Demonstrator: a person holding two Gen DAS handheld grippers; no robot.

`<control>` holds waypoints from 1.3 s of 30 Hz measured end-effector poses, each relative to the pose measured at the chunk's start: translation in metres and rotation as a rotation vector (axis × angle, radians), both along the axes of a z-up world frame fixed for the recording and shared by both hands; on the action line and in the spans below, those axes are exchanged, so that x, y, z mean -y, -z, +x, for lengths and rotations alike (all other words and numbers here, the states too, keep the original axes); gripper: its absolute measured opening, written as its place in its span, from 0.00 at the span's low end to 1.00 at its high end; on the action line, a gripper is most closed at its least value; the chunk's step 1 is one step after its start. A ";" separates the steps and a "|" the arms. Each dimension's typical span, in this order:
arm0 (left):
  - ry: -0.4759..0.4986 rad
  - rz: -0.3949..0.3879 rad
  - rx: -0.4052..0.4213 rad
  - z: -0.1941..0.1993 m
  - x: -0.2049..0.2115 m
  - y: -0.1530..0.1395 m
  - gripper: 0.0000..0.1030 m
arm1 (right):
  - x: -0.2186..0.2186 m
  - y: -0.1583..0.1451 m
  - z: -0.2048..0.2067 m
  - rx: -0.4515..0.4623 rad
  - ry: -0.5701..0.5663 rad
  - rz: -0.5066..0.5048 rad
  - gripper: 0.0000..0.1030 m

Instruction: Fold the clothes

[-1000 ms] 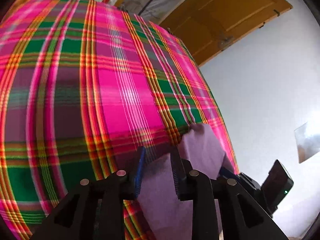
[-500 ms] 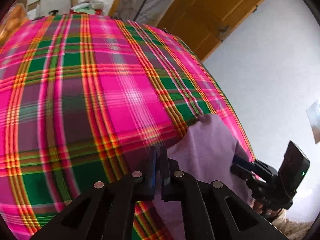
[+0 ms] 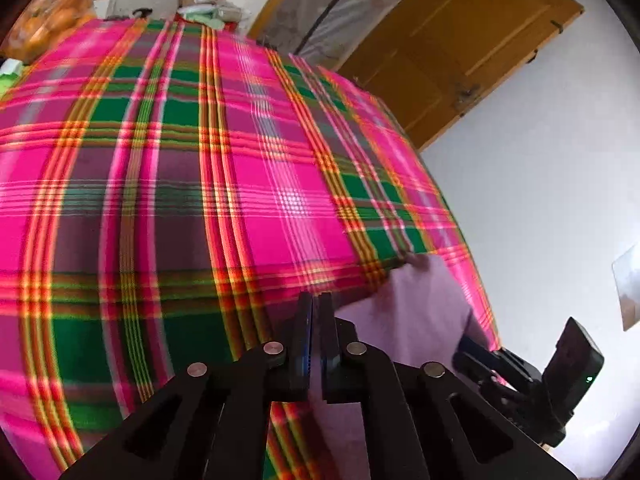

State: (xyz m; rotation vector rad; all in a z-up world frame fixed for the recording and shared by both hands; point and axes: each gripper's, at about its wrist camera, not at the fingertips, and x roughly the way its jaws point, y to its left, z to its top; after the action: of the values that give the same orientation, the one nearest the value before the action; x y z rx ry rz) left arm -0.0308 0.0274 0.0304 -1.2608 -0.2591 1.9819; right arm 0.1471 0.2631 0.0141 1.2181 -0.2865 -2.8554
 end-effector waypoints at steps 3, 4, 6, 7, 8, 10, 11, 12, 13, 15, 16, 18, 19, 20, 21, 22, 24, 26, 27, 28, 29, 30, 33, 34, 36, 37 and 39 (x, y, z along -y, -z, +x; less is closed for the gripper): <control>0.002 -0.006 -0.064 0.020 0.001 -0.016 0.08 | -0.004 -0.009 0.006 -0.024 0.006 0.014 0.26; 0.023 0.006 -0.070 0.027 -0.003 -0.020 0.09 | -0.006 -0.012 0.006 -0.029 0.008 0.026 0.26; 0.078 0.018 -0.083 0.042 -0.012 -0.026 0.10 | -0.011 -0.019 0.005 -0.035 0.018 0.056 0.26; 0.110 0.018 -0.089 0.050 -0.018 -0.028 0.10 | -0.013 -0.022 0.004 -0.041 0.014 0.064 0.26; 0.141 0.005 -0.095 0.056 -0.025 -0.029 0.11 | -0.016 -0.024 0.002 -0.048 0.007 0.067 0.26; 0.167 -0.026 -0.090 0.060 -0.038 -0.025 0.12 | -0.020 -0.025 -0.005 -0.045 -0.003 0.068 0.26; 0.177 -0.045 -0.080 0.061 -0.045 -0.021 0.12 | -0.022 -0.024 -0.009 -0.039 -0.007 0.068 0.26; 0.184 -0.064 -0.064 0.060 -0.051 -0.015 0.12 | -0.024 -0.023 -0.014 -0.031 -0.012 0.064 0.26; 0.174 -0.086 -0.045 0.057 -0.055 -0.009 0.12 | -0.026 -0.020 -0.018 -0.020 -0.016 0.055 0.26; 0.159 -0.101 -0.019 0.053 -0.056 0.001 0.12 | -0.028 -0.012 -0.023 0.007 -0.020 0.052 0.26; 0.154 -0.095 -0.010 0.051 -0.055 0.004 0.12 | -0.029 -0.008 -0.026 0.017 -0.023 0.052 0.26; 0.141 -0.073 0.015 0.048 -0.051 0.010 0.12 | -0.030 -0.002 -0.029 0.035 -0.034 0.053 0.26; 0.140 -0.066 0.026 0.046 -0.050 0.013 0.12 | -0.031 0.000 -0.031 0.042 -0.041 0.054 0.26; 0.139 -0.066 0.035 0.044 -0.050 0.016 0.12 | -0.031 0.002 -0.033 0.047 -0.050 0.055 0.26; 0.138 -0.066 0.043 0.043 -0.050 0.018 0.10 | -0.032 0.004 -0.035 0.052 -0.059 0.057 0.26; 0.132 -0.062 0.044 0.041 -0.049 0.020 0.08 | -0.032 0.006 -0.036 0.057 -0.069 0.059 0.26; 0.136 -0.075 0.016 0.042 -0.052 0.022 0.03 | -0.030 0.008 -0.039 0.061 -0.084 0.072 0.26; 0.145 -0.086 -0.010 0.043 -0.056 0.022 0.03 | -0.028 0.009 -0.038 0.059 -0.095 0.088 0.26; 0.144 -0.085 -0.017 0.043 -0.057 0.023 0.02 | -0.029 0.009 -0.038 0.058 -0.093 0.083 0.26; 0.143 -0.084 -0.023 0.044 -0.058 0.023 0.02 | -0.029 0.010 -0.038 0.056 -0.089 0.077 0.26; 0.143 -0.083 -0.028 0.044 -0.056 0.023 0.02 | -0.029 0.010 -0.038 0.053 -0.088 0.073 0.26; 0.140 -0.081 -0.031 0.044 -0.056 0.023 0.02 | -0.029 0.011 -0.038 0.050 -0.086 0.069 0.26; 0.122 -0.073 -0.019 0.044 -0.055 0.023 0.02 | -0.029 0.010 -0.036 0.039 -0.082 0.069 0.26; 0.109 -0.066 -0.008 0.044 -0.053 0.023 0.02 | -0.029 0.010 -0.034 0.035 -0.080 0.073 0.26; 0.100 -0.067 -0.006 0.047 -0.052 0.019 0.02 | -0.028 0.007 -0.029 0.028 -0.071 0.078 0.26; 0.097 -0.070 -0.012 0.051 -0.050 0.016 0.02 | -0.028 0.005 -0.026 0.023 -0.066 0.079 0.26; 0.091 -0.078 -0.026 0.057 -0.047 0.009 0.04 | -0.029 -0.001 -0.017 0.000 -0.049 0.074 0.26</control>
State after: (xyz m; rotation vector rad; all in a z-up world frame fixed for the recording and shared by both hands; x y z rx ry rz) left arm 0.0263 0.0740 0.0213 -1.2721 -0.1108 1.9453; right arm 0.1305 0.2917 0.0152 1.2198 -0.1498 -2.8473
